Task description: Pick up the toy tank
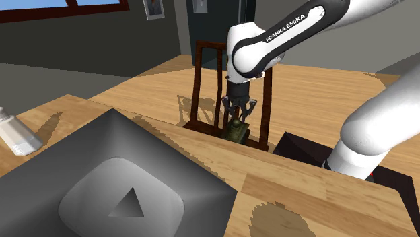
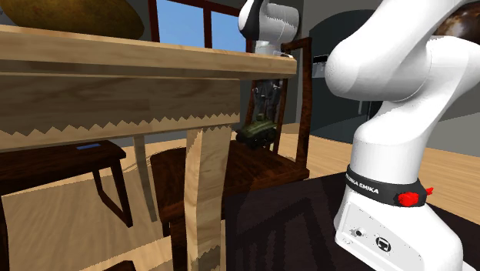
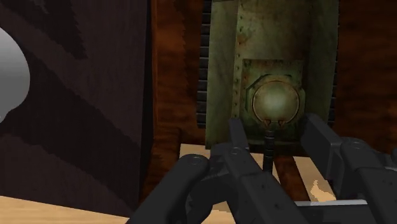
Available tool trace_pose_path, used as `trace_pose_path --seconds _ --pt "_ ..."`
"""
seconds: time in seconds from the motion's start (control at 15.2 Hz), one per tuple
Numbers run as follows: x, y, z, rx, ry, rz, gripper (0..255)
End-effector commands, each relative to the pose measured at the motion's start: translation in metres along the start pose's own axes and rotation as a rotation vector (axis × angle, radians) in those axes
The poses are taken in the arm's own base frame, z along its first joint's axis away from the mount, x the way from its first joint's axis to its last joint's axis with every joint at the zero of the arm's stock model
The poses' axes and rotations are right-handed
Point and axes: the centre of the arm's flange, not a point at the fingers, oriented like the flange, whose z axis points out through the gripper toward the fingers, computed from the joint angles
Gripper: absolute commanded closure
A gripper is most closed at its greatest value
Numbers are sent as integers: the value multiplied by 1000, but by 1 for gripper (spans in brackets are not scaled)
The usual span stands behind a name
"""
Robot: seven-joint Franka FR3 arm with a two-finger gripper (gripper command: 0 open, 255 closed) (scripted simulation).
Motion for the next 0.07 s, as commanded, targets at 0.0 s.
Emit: trace_pose_path --seconds 0.0 --pt "0 0 -3 0 0 0 255"
